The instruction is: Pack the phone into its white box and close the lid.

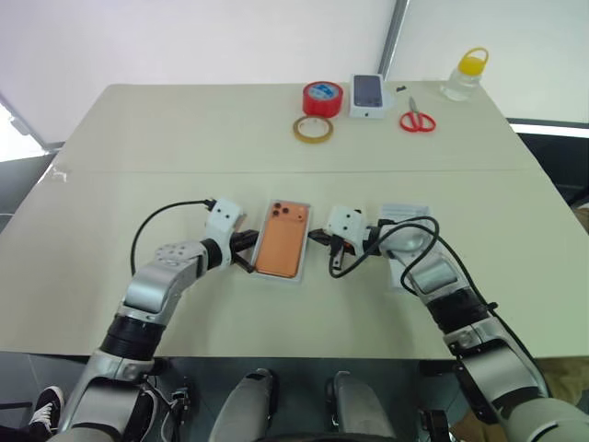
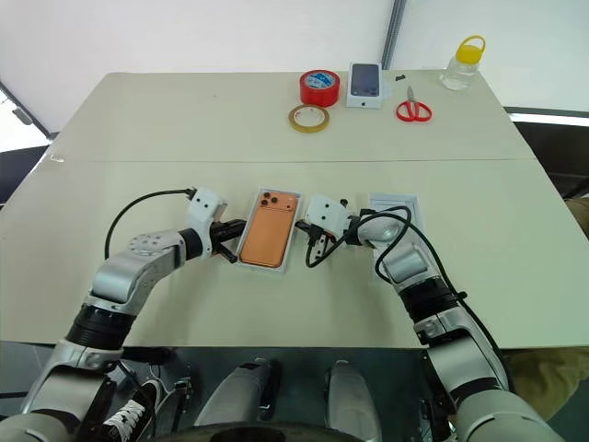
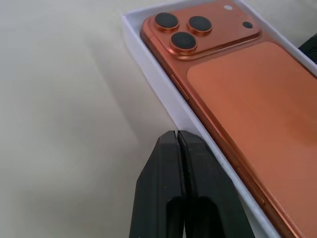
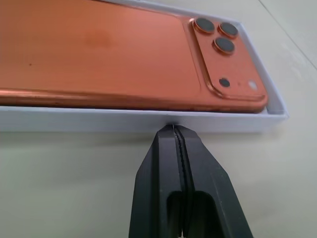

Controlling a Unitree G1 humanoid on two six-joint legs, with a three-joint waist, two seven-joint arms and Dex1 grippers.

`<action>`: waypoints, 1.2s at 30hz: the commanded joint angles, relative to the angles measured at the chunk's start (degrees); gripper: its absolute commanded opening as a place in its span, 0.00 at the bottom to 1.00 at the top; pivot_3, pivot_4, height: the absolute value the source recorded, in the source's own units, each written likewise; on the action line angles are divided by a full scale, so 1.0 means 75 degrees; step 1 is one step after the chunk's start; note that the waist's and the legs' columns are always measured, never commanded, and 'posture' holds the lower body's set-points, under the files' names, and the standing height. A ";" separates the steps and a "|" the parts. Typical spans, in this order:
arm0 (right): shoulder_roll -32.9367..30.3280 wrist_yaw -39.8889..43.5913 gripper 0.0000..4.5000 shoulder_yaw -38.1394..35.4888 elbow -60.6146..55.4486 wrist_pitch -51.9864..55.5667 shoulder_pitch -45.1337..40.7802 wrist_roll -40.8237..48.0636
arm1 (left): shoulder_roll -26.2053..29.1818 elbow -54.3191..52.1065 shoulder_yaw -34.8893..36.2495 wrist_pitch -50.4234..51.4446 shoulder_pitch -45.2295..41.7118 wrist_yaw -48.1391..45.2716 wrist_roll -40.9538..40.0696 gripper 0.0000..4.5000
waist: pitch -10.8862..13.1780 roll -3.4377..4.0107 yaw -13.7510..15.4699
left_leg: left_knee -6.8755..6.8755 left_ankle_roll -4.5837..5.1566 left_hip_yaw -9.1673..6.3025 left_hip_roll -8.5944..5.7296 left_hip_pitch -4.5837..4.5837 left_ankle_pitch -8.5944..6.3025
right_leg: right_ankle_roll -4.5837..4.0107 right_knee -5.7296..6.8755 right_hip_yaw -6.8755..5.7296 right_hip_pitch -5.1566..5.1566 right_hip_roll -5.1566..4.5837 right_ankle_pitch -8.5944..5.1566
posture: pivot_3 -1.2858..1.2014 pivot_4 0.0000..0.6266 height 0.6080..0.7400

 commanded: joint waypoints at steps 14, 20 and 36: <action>-0.2030 0.0759 0.00 -0.1284 -0.2277 0.0898 0.1746 0.0520 | -0.2733 0.1729 -0.1679 -0.0422 -0.1732 -0.1622 0.0647 0.02 | 0.0003 -0.0005 0.0252 | 0.0042 0.0030 0.0001 -0.0011 -0.0006 -0.0018 | 0.0026 -0.0015 -0.0014 0.0031 -0.0009 -0.0015 | 0.52 0.24 1.00; -0.2501 0.0729 0.00 -0.1755 -0.2313 0.0866 0.2181 0.0512 | -0.3344 0.1967 -0.1693 -0.0552 -0.1782 -0.1814 0.0821 0.02 | 0.0006 -0.0011 0.0305 | 0.0052 0.0045 0.0005 -0.0019 -0.0008 -0.0027 | 0.0031 -0.0026 -0.0018 0.0041 -0.0023 -0.0018 | 0.52 0.24 1.00; -0.2723 0.1134 0.00 -0.1822 -0.2274 0.1099 0.2197 0.0581 | -0.3058 0.2760 -0.1085 -0.1212 -0.1934 -0.1464 0.1368 0.02 | 0.0007 -0.0012 0.0102 | 0.0051 0.0045 0.0003 -0.0007 -0.0005 -0.0027 | 0.0031 -0.0016 -0.0017 0.0037 -0.0009 -0.0018 | 0.52 0.24 1.00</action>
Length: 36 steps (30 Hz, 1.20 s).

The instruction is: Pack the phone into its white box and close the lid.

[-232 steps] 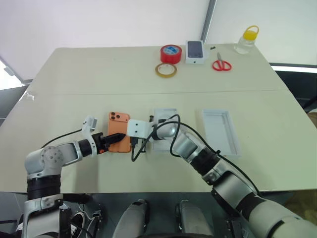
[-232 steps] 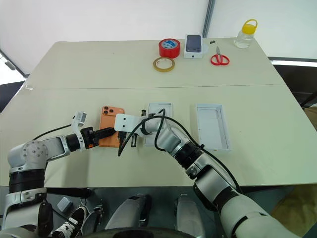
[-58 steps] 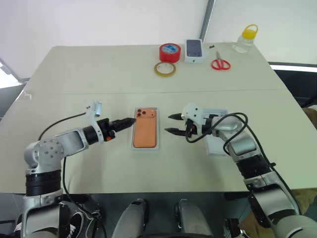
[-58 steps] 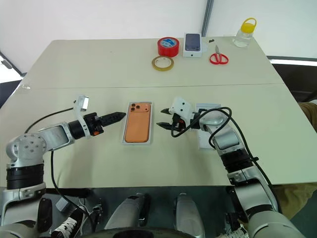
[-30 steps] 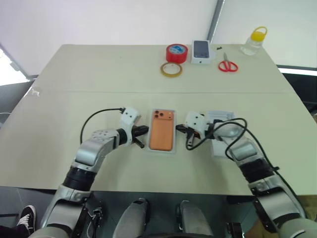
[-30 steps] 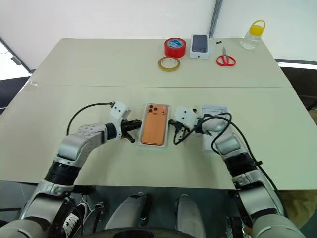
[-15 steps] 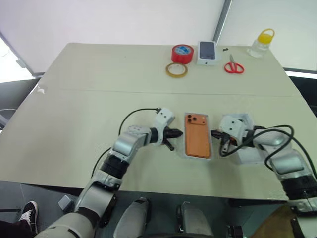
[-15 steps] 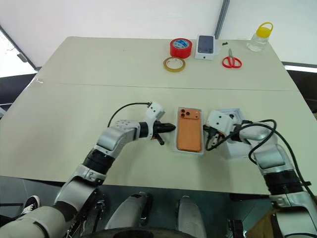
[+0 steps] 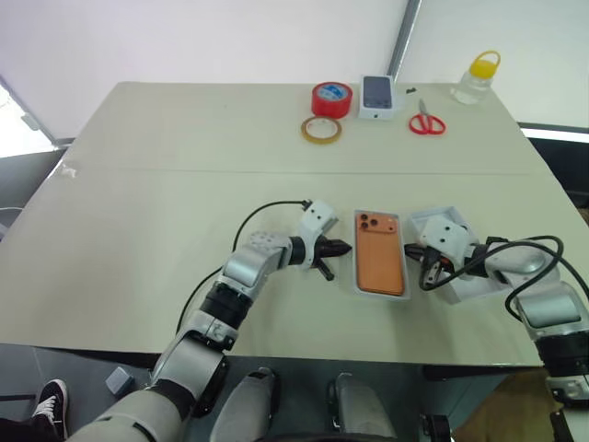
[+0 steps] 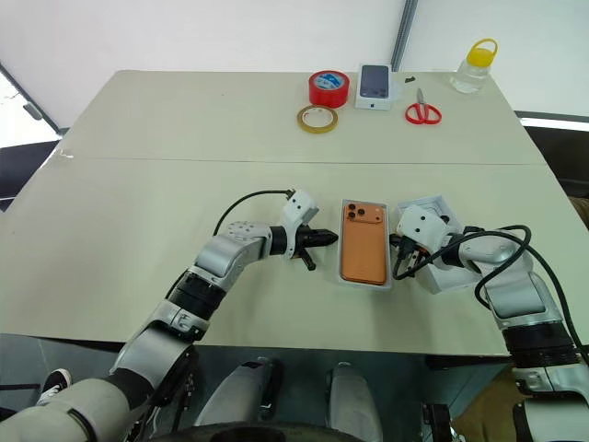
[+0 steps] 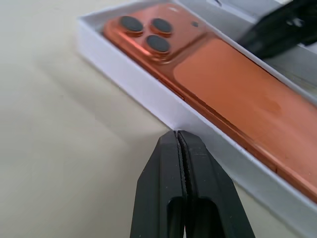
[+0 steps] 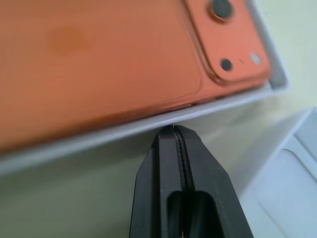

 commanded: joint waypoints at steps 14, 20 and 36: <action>0.0154 -0.0209 0.00 0.0284 0.0531 -0.0580 -0.0751 -0.0006 | 0.0058 -0.1374 0.0090 0.0218 0.0488 -0.0284 -0.0302 0.02 | 0.0001 0.0001 -0.0031 | 0.0003 -0.0002 0.0001 0.0000 0.0003 0.0001 | 0.0000 0.0011 0.0007 -0.0004 0.0002 0.0001 | 0.52 0.24 1.00; -0.0054 -0.0034 0.00 0.0365 0.0428 -0.0730 -0.0647 -0.0057 | 0.0200 -0.1021 0.0108 0.0127 0.0403 -0.0069 -0.0028 0.02 | 0.0001 0.0001 -0.0028 | 0.0003 -0.0002 0.0001 0.0000 0.0003 0.0001 | 0.0000 0.0011 0.0007 -0.0004 0.0003 0.0001 | 0.52 0.24 1.00; 0.0021 -0.1419 0.00 0.0393 0.1853 -0.1517 -0.1409 -0.0973 | 0.0994 -0.1563 0.0726 -0.0054 0.0628 -0.0022 -0.0218 0.02 | 0.0001 0.0002 -0.0054 | 0.0001 -0.0012 0.0004 0.0001 0.0003 0.0007 | -0.0001 0.0018 0.0013 -0.0013 0.0004 0.0001 | 0.52 0.24 1.00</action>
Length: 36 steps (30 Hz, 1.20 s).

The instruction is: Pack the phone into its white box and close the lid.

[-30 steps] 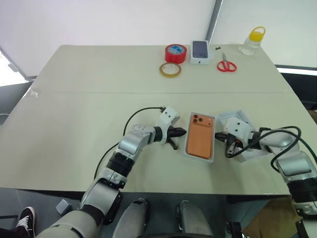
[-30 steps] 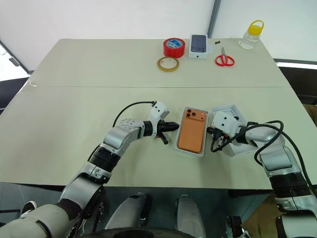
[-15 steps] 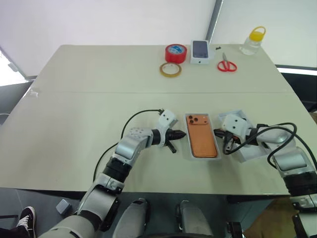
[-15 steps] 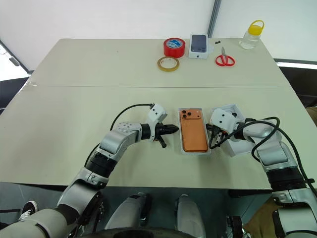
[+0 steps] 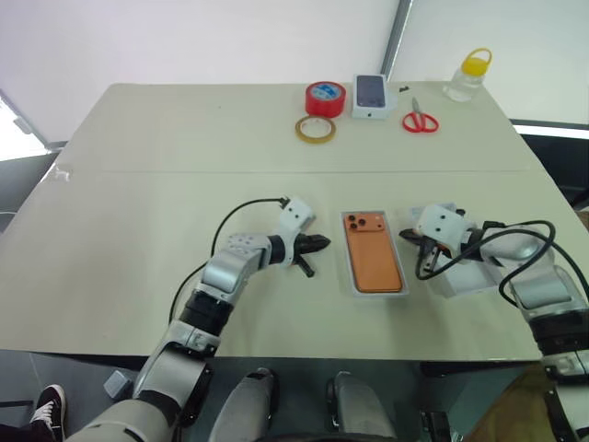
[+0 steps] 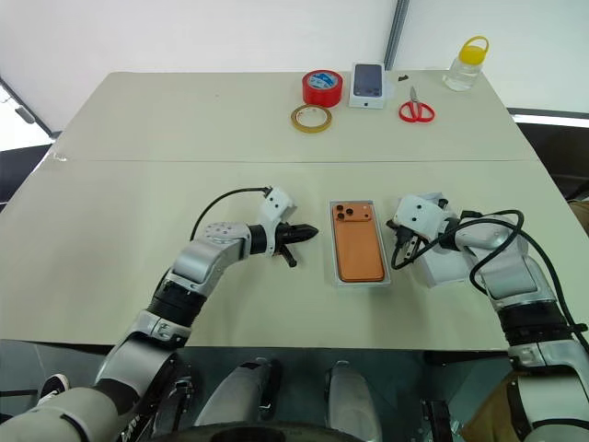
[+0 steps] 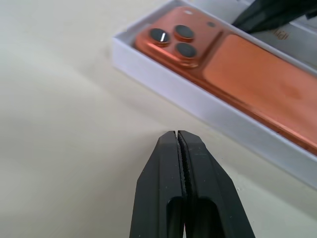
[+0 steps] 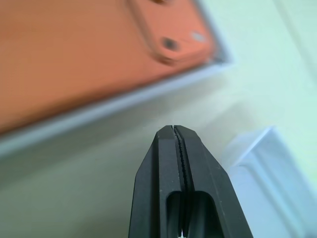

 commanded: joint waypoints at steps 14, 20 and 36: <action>-0.0234 0.0526 0.19 -0.0818 -0.0706 0.1144 0.0212 0.1226 | 0.1083 -0.1280 0.1535 -0.0150 0.0543 -0.0575 -0.1284 0.30 | 0.0000 0.0002 0.0005 | 0.0003 -0.0002 0.0000 0.0001 -0.0002 0.0001 | 0.0000 0.0001 0.0001 0.0001 0.0001 0.0000 | 0.52 0.24 1.00; -0.0334 0.0248 0.87 -0.1587 -0.1638 0.2222 0.0685 0.1780 | 0.1492 -0.1572 0.1686 -0.0344 0.0728 -0.1095 -0.1621 0.96 | 0.0000 0.0004 0.0011 | 0.0002 0.0027 0.0000 0.0001 -0.0001 -0.0016 | -0.0002 0.0000 0.0002 0.0001 -0.0002 0.0001 | 0.52 0.24 1.00; 0.0847 -0.2924 0.98 -0.3066 -0.5158 0.6596 0.2173 0.2084 | 0.2641 -0.1912 0.2111 -0.2178 0.1825 -0.3124 -0.2282 0.98 | 0.0000 0.0014 0.0043 | -0.0011 0.0044 0.0000 0.0003 -0.0007 -0.0026 | -0.0006 -0.0001 0.0007 -0.0011 -0.0009 0.0001 | 0.52 0.24 1.00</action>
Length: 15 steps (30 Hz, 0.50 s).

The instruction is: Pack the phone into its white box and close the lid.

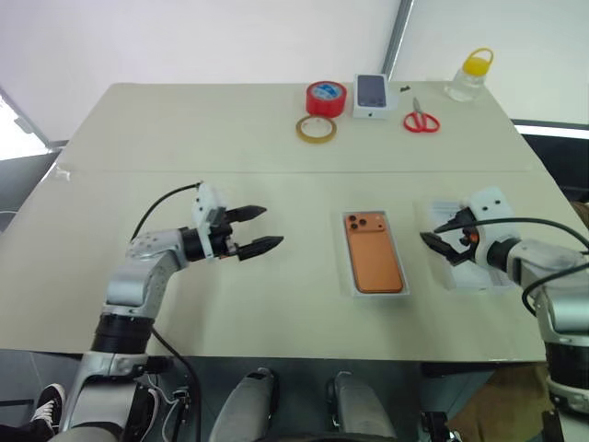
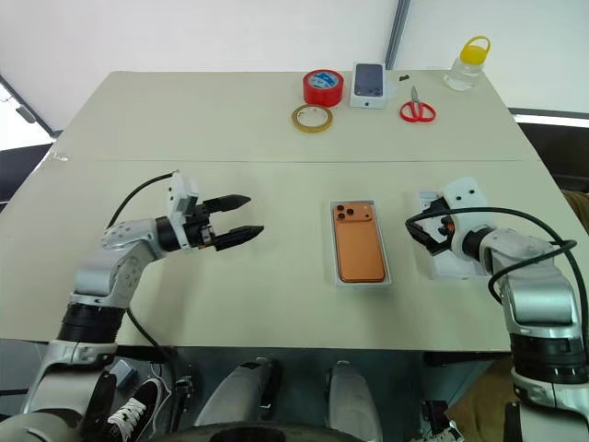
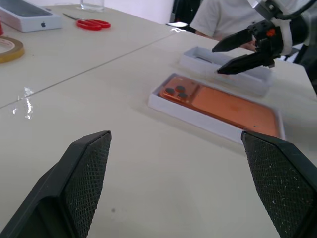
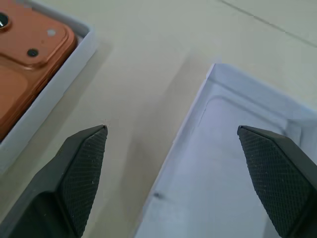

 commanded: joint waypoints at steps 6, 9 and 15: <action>0.0923 -0.1036 0.98 -0.1067 -0.2364 0.0981 0.1238 0.0290 | 0.0090 -0.0598 0.0179 -0.0389 0.0344 -0.0091 -0.0309 0.98 | 0.0000 0.0001 -0.0006 | 0.0000 0.0010 -0.0001 -0.0003 0.0000 -0.0006 | 0.0001 -0.0001 -0.0002 0.0003 -0.0005 0.0000 | 0.52 0.24 1.00; 0.0795 -0.1182 0.98 -0.0907 -0.2303 0.1571 0.0798 0.0353 | 0.0076 -0.0778 0.0125 -0.0348 0.0462 -0.0102 -0.0383 0.98 | 0.0002 0.0011 -0.0098 | 0.0001 0.0010 0.0006 -0.0003 0.0004 -0.0006 | 0.0000 0.0002 0.0004 0.0001 -0.0005 0.0001 | 0.52 0.24 1.00; 0.0184 -0.1032 0.98 -0.0425 -0.1695 0.3484 -0.0437 0.0762 | 0.0318 -0.0898 0.0122 -0.0502 0.0498 -0.0493 -0.0416 0.98 | 0.0007 0.0019 -0.0180 | -0.0005 0.0010 0.0002 0.0002 0.0005 -0.0006 | -0.0003 0.0003 -0.0003 0.0002 0.0000 0.0001 | 0.52 0.24 1.00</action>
